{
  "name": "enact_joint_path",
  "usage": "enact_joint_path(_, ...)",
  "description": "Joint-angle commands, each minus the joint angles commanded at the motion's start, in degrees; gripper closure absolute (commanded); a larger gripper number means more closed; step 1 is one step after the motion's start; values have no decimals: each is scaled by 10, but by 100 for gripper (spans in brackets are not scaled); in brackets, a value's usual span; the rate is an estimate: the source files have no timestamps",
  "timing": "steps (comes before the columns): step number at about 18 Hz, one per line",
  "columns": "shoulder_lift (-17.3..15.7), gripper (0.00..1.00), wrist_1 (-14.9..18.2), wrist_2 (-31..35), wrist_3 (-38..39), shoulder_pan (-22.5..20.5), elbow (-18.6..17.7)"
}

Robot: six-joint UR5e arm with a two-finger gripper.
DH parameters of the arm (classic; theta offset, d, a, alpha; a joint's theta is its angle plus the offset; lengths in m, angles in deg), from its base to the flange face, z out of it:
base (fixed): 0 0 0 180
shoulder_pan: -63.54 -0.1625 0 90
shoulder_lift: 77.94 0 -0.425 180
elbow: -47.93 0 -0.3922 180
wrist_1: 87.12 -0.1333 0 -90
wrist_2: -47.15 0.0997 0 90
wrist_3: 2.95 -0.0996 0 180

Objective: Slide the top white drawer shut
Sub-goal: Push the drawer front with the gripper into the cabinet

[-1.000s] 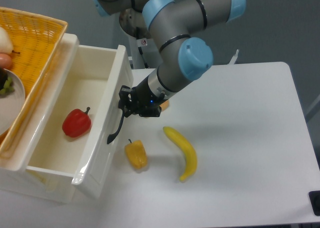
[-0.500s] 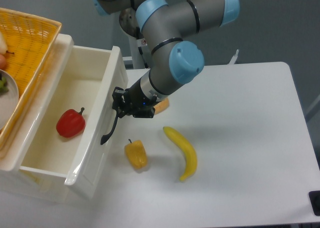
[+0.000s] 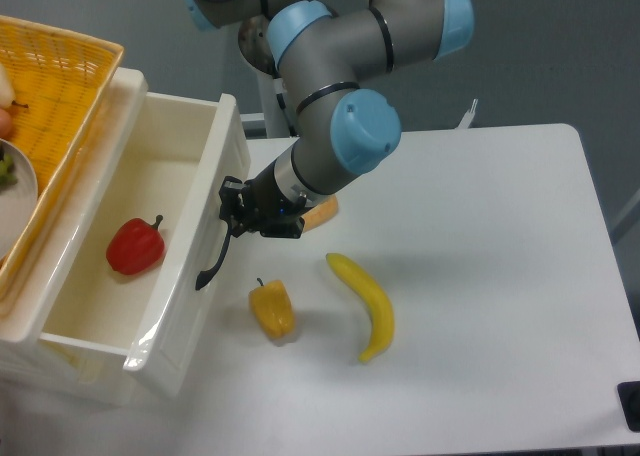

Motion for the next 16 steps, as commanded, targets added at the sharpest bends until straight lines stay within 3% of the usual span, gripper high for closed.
enact_joint_path(16, -2, 100, -2, -1, 43, 47, 0)
